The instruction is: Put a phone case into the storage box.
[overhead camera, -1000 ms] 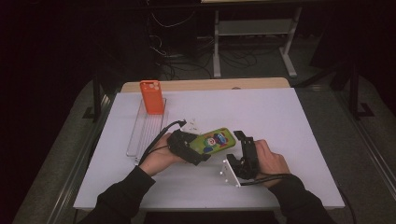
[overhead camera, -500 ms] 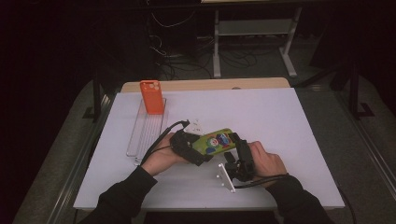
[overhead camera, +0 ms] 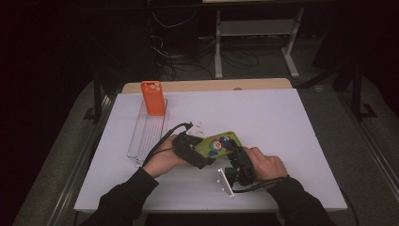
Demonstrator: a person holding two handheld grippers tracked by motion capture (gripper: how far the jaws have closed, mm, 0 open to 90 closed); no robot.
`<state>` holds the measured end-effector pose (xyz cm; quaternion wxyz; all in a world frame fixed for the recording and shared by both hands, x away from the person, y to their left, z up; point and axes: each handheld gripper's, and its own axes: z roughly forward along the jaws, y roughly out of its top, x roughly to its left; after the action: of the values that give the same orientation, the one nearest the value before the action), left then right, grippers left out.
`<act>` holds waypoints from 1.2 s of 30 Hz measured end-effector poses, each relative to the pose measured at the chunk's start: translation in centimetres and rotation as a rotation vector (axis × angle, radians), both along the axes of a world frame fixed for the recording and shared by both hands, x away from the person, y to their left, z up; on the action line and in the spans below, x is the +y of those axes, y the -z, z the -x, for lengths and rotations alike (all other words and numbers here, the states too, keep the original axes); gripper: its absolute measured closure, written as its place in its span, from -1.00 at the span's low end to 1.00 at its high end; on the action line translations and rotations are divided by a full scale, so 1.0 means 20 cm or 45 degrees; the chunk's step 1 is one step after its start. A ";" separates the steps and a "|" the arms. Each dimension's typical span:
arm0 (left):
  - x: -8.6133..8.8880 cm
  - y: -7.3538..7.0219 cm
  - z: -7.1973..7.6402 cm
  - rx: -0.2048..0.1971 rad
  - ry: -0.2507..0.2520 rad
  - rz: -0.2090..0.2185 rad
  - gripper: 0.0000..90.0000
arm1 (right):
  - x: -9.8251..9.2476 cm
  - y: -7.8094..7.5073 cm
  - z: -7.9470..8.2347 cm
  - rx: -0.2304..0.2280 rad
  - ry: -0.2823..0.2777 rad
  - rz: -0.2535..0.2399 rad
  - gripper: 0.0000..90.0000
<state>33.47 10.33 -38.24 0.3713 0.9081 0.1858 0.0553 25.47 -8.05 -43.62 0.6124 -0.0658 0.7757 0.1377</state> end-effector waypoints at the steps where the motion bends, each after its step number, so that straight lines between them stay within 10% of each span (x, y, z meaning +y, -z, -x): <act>1: 0.00 0.00 0.00 -0.005 0.015 -0.014 -0.67 | 0.00 0.00 0.00 0.003 -0.002 0.005 0.24; 13: 0.01 -0.01 -0.01 0.003 0.011 -0.002 -0.67 | 0.00 0.00 0.01 0.016 -0.008 0.017 0.64; 36: 0.02 0.00 -0.01 -0.006 0.012 0.073 -0.83 | 0.01 0.00 0.02 0.011 0.032 0.001 0.69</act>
<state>33.64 10.72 -38.25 0.3979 0.8978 0.1821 0.0501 25.16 -7.83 -43.59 0.6106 -0.0558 0.7792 0.1300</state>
